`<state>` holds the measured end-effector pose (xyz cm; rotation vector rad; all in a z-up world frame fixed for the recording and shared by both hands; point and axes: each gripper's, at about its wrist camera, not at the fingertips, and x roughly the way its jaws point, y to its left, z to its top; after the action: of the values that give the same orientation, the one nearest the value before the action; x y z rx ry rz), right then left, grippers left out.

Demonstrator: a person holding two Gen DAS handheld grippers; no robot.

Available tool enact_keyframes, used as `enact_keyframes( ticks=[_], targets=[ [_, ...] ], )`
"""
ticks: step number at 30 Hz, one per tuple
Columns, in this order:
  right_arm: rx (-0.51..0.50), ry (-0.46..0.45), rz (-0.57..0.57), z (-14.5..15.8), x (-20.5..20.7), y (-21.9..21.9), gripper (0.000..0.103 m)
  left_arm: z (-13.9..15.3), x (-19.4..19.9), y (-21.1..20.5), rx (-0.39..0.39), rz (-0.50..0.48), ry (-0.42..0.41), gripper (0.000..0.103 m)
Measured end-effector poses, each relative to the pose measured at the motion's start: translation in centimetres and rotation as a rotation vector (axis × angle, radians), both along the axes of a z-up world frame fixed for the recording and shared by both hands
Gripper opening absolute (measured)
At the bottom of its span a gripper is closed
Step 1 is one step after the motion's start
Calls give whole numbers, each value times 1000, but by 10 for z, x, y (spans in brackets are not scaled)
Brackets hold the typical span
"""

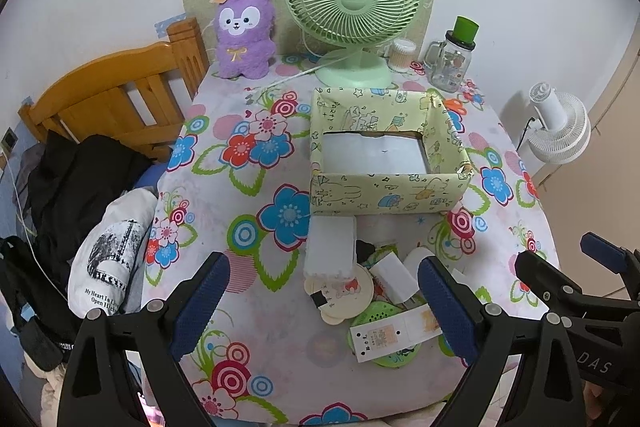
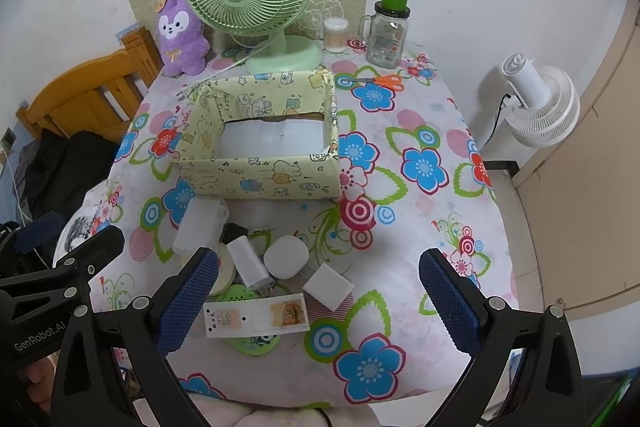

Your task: Organize rigid objects

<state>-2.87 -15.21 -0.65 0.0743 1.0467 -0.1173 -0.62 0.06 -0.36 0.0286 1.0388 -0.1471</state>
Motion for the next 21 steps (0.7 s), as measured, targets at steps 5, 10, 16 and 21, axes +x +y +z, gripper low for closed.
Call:
enact_keyframes(
  ticks=[5,10,16,21],
  targets=[
    [-9,3,-5,-1,0,-3,102,1,0,-2,1,-4,2,96],
    [-16,3,-8,1,1,-5,101,3,1,-4,-5,-15,0,96],
    [-18,3,-10,2,1,-7,102,4,2,-6,-3,-22,-2,96],
    [-19,5,-10,2,2,-8,102,4,2,-7,0,-28,-1,96]
  ],
)
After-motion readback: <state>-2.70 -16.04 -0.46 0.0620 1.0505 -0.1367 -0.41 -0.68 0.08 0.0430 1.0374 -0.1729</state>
